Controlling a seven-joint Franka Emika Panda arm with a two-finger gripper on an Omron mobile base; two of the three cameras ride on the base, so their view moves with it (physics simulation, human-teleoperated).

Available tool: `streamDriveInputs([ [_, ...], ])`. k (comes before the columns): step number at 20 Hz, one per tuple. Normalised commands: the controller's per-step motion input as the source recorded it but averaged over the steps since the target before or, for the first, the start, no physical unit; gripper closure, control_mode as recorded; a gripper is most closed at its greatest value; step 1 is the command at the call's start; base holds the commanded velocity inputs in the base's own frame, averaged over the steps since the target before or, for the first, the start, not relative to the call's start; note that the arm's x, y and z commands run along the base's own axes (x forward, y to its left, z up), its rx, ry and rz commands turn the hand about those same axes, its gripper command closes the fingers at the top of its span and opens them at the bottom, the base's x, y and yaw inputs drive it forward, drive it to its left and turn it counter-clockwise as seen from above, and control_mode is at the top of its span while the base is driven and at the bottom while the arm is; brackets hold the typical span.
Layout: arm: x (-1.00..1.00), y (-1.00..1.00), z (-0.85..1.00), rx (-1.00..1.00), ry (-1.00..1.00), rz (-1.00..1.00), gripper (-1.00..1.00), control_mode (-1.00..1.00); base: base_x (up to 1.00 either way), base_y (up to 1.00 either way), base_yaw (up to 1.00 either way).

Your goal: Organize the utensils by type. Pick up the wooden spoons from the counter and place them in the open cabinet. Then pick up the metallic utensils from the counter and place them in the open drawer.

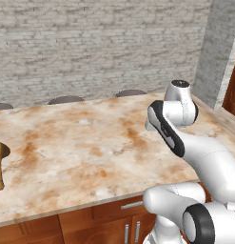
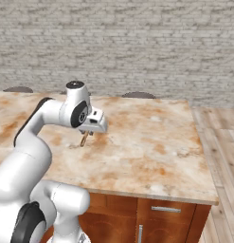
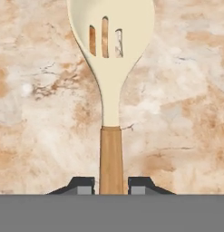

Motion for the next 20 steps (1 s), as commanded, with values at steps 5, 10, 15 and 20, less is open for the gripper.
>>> streamDriveInputs([
  [5,-0.03,0.0,0.58,0.0,-0.11,0.0,1.0,-1.0,0.0,0.0,0.0],
  [10,-0.24,0.0,0.25,0.0,-0.08,0.0,1.0,-1.0,0.0,0.0,0.0],
  [15,-0.58,0.0,0.03,-0.03,-0.22,0.0,1.0,-1.0,0.0,0.0,0.0],
  [20,-0.71,0.0,0.26,-0.01,-0.25,0.0,1.0,-1.0,0.0,0.0,0.0],
])
